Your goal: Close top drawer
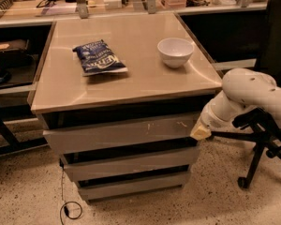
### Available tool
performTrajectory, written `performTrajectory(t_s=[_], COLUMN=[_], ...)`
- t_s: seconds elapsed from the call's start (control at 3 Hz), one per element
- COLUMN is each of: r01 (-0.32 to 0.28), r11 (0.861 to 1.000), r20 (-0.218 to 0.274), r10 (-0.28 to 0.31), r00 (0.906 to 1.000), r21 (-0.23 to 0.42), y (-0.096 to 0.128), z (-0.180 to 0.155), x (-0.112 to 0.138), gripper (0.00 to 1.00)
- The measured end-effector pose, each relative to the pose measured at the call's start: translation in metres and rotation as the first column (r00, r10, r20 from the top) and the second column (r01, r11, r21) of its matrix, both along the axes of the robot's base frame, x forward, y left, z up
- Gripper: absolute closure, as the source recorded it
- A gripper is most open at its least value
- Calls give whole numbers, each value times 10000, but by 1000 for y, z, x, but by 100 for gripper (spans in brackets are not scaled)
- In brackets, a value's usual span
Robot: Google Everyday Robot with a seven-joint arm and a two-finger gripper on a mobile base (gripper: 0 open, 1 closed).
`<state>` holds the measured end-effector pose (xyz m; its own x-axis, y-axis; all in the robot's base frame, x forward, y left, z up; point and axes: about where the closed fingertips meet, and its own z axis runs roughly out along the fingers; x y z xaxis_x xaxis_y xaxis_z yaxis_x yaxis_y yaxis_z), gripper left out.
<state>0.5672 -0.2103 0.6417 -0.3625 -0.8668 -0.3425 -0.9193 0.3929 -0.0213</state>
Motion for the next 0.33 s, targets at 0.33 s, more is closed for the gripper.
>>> performTrajectory(t_s=[0.33], r01=[903], r11=[9955], r20=[-506], r10=[-917], r00=[9945], r21=[-304], y=[-24], z=[19], x=[-74], gripper=[100])
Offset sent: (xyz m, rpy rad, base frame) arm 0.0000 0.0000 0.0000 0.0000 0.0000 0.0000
